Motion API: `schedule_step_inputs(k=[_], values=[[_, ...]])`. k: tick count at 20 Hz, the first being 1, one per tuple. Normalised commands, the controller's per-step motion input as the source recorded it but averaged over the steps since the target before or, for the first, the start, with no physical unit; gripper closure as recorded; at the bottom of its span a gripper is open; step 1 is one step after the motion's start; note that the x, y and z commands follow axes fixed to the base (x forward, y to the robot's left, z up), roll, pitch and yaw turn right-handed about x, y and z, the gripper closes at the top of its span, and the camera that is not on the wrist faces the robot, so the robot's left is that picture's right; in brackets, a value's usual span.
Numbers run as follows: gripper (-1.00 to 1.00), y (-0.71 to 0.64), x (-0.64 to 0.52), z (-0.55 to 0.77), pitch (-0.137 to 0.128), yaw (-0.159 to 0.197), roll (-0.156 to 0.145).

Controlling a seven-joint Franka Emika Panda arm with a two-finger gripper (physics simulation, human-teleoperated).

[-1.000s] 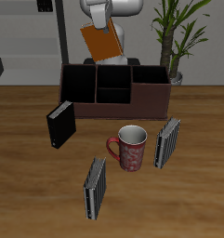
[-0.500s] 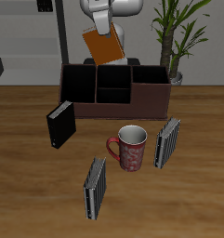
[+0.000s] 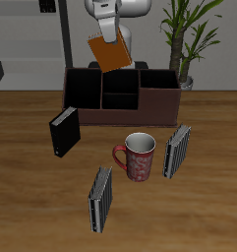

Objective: Place the orange book into the back desk caddy's back compartment

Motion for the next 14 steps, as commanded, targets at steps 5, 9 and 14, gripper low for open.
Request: schedule_step_inputs(k=[5,9,14], values=[[1.00,-0.02,0.02,-0.11,0.026,-0.011,0.000],[1.00,-0.01,0.04,-0.06,0.004,-0.005,0.000],[1.00,0.07,0.00,-0.09,0.023,0.007,0.020]])
